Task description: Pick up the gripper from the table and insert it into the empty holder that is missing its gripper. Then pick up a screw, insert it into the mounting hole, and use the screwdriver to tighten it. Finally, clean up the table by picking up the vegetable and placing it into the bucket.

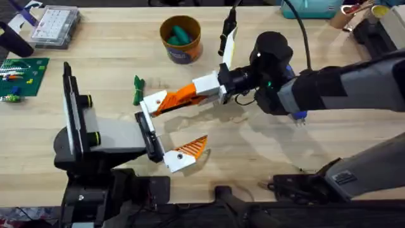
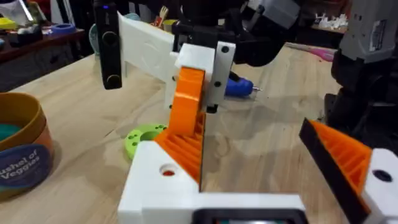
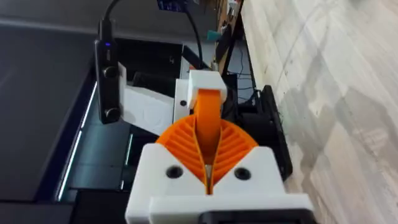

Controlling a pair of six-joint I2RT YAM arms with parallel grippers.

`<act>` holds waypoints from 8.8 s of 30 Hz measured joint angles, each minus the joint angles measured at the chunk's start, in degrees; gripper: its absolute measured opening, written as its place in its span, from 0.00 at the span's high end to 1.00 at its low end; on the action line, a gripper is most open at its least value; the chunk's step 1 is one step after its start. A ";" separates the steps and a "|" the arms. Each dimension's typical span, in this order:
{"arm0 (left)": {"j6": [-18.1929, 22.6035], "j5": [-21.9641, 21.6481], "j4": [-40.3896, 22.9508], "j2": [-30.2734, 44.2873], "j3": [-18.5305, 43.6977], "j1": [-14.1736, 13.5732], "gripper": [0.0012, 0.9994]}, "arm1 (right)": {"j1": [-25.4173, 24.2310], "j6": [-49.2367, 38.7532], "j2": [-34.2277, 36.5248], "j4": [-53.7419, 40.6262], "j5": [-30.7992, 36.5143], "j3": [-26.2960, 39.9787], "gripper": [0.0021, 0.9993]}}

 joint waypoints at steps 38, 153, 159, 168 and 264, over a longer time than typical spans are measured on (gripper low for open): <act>0.23 -0.28 0.07 0.00 0.00 0.00 0.01 | 0.55 -0.79 2.40 -1.45 -1.49 3.71 0.99; -0.03 3.01 -0.55 0.01 0.02 -0.33 0.01 | 0.24 12.04 -2.16 18.79 8.81 -11.83 0.39; -0.03 2.99 -0.55 0.01 0.02 -0.33 0.01 | 0.24 11.39 -2.16 18.80 9.20 -11.83 0.65; 0.17 2.95 -0.52 0.02 0.02 -0.33 0.01 | 0.22 11.31 -2.14 18.05 9.38 -11.87 0.99; -1.15 1.58 -0.33 0.02 0.02 -0.02 0.01 | 7.51 4.62 -5.90 14.59 27.46 -16.33 0.55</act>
